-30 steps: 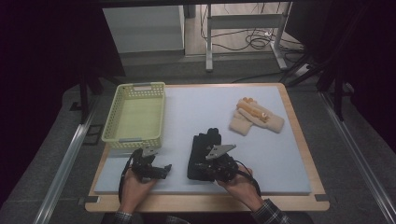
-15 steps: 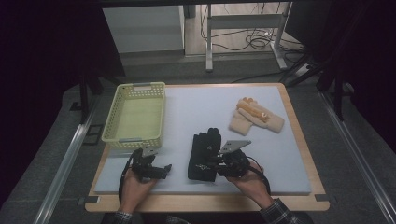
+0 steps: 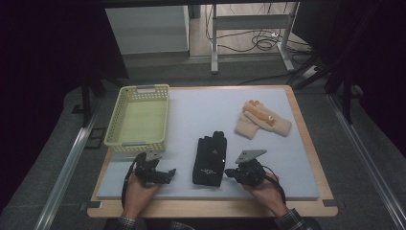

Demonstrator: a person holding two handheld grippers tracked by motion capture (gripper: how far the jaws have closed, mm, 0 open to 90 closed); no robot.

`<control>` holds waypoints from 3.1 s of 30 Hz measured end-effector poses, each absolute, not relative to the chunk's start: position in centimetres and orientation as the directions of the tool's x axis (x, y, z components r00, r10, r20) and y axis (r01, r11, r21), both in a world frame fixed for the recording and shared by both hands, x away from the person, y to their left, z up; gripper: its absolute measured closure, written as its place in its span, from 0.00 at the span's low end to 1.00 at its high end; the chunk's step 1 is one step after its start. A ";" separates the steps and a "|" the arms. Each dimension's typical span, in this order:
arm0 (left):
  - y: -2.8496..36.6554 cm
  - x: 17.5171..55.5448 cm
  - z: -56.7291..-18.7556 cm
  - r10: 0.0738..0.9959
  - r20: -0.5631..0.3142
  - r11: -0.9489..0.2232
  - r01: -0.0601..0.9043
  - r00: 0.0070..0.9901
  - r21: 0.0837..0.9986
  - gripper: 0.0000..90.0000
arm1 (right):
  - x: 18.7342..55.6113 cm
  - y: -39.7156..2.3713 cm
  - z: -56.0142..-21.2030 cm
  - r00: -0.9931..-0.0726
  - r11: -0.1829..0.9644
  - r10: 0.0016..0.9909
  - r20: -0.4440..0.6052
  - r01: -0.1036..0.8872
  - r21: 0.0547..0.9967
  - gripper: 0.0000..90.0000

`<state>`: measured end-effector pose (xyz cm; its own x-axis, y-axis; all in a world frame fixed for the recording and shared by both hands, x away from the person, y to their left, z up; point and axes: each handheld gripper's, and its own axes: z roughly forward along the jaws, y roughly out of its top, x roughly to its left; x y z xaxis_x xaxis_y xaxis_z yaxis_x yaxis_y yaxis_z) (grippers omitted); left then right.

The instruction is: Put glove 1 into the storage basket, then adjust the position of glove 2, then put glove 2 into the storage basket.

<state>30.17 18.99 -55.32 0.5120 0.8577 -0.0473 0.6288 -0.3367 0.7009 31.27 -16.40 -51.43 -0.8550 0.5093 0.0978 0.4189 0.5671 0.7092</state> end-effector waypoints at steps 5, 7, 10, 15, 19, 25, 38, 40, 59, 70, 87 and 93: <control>19.0 30.2 -55.3 0.858 -0.048 -0.336 0.628 0.512 0.702 0.02 | 30.7 -15.7 -52.3 -0.873 0.599 0.483 0.068 0.386 0.702 0.98; 19.0 30.2 -55.3 0.858 -0.048 -0.336 0.628 0.512 0.701 0.02 | 30.5 -15.3 -52.6 -0.880 0.610 0.471 0.060 0.374 0.698 0.98; 19.0 30.2 -55.3 0.858 -0.047 -0.337 0.628 0.512 0.701 0.02 | 30.3 -15.0 -53.0 -0.885 0.613 0.461 0.062 0.368 0.699 0.98; 19.0 30.2 -55.3 0.858 -0.048 -0.336 0.629 0.512 0.701 0.02 | 30.3 -14.7 -53.1 -0.887 0.604 0.455 0.076 0.370 0.705 0.98; 19.0 30.2 -55.3 0.858 -0.048 -0.336 0.629 0.512 0.701 0.02 | 30.4 -14.4 -53.2 -0.888 0.596 0.452 0.091 0.376 0.710 0.98; 19.0 30.2 -55.3 0.858 -0.048 -0.336 0.628 0.512 0.702 0.02 | 30.5 -13.5 -53.3 -0.894 0.596 0.438 0.094 0.367 0.714 0.98; 19.0 30.2 -55.3 0.858 -0.048 -0.337 0.629 0.512 0.701 0.02 | 31.0 -10.9 -53.6 -0.903 0.591 0.418 0.097 0.351 0.726 0.97; 19.0 30.2 -55.3 0.857 -0.047 -0.337 0.629 0.512 0.701 0.02 | 31.2 -10.3 -53.7 -0.902 0.589 0.420 0.101 0.355 0.726 0.97; 19.0 30.2 -55.3 0.857 -0.046 -0.340 0.630 0.513 0.698 0.02 | 31.0 -10.3 -52.8 -0.899 0.596 0.437 0.037 0.321 0.736 0.86; 19.0 30.2 -55.3 0.858 -0.050 -0.337 0.634 0.511 0.695 0.02 | 32.4 -15.6 -52.4 -0.831 0.560 0.557 0.005 0.379 0.737 0.51; 19.2 30.3 -55.2 0.845 -0.057 -0.350 0.631 0.531 0.692 0.02 | 34.9 -22.7 -53.1 -0.653 0.455 0.757 -0.035 0.488 0.745 0.16; 19.6 30.0 -54.5 0.832 -0.096 -0.336 0.633 0.547 0.697 0.00 | 35.4 -22.9 -53.3 -0.635 0.472 0.771 -0.051 0.516 0.715 0.11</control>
